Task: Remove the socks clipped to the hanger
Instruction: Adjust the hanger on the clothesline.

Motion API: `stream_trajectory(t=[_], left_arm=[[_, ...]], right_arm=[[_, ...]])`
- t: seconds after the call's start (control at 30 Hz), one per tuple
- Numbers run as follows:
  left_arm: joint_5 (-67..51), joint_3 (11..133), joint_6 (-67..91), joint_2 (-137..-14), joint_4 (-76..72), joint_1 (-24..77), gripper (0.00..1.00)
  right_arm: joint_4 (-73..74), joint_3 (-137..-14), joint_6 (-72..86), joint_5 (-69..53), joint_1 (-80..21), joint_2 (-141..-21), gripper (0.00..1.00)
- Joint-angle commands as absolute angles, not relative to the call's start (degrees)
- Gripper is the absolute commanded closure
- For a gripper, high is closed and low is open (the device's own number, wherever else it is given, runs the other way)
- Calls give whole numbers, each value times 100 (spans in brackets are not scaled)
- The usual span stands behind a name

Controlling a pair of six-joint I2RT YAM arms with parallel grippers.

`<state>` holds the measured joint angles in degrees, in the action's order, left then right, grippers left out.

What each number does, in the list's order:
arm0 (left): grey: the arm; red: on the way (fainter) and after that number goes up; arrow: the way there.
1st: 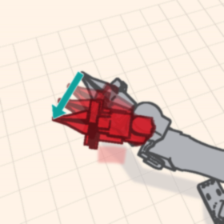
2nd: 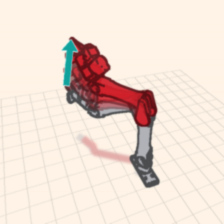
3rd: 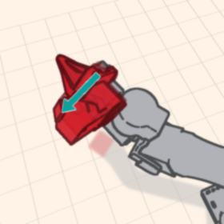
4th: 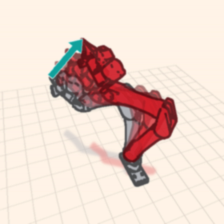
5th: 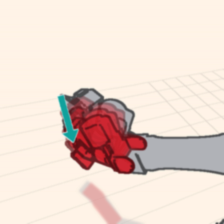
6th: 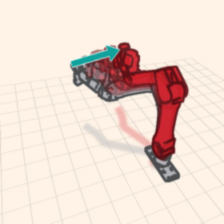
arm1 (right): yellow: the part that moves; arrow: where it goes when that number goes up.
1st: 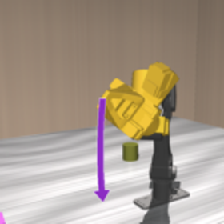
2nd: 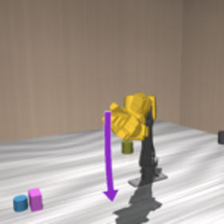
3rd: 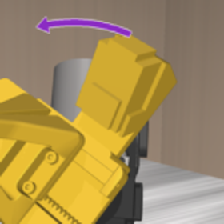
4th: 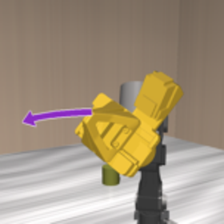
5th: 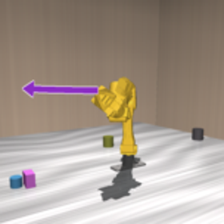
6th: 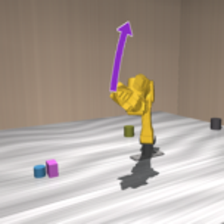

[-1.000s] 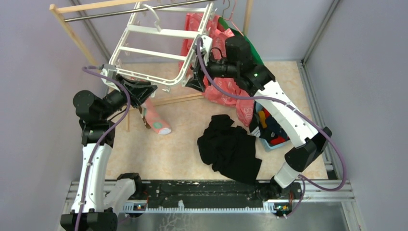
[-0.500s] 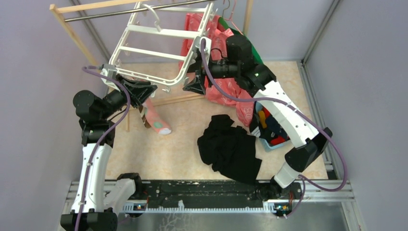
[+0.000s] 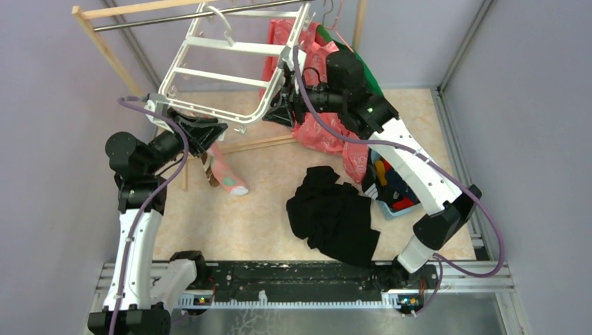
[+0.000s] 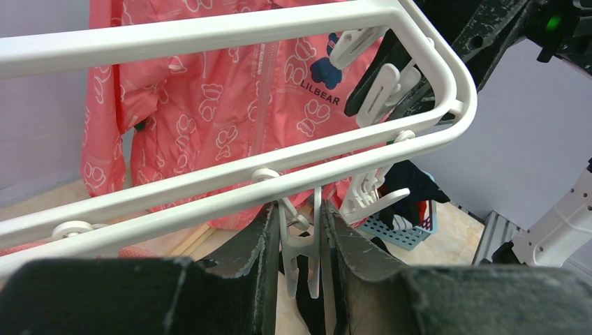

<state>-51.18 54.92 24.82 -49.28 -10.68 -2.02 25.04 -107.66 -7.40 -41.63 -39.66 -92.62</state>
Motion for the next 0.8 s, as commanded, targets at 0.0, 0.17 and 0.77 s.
stream_trajectory(t=[0.0, 0.17, 0.77], left_arm=[[-5438, 5397, 2522, -4812, -852, -185, 70], [-5426, 5391, 2507, -4790, -843, -184, 70], [-5146, 5668, 1989, -4648, -188, -254, 30]], right_arm=[[2042, -10733, -426, -3966, -4025, -8907, 69], [2034, -10621, -430, -3791, -4025, -8827, 82], [2221, -10415, -577, -2620, -3972, -8553, 100]])
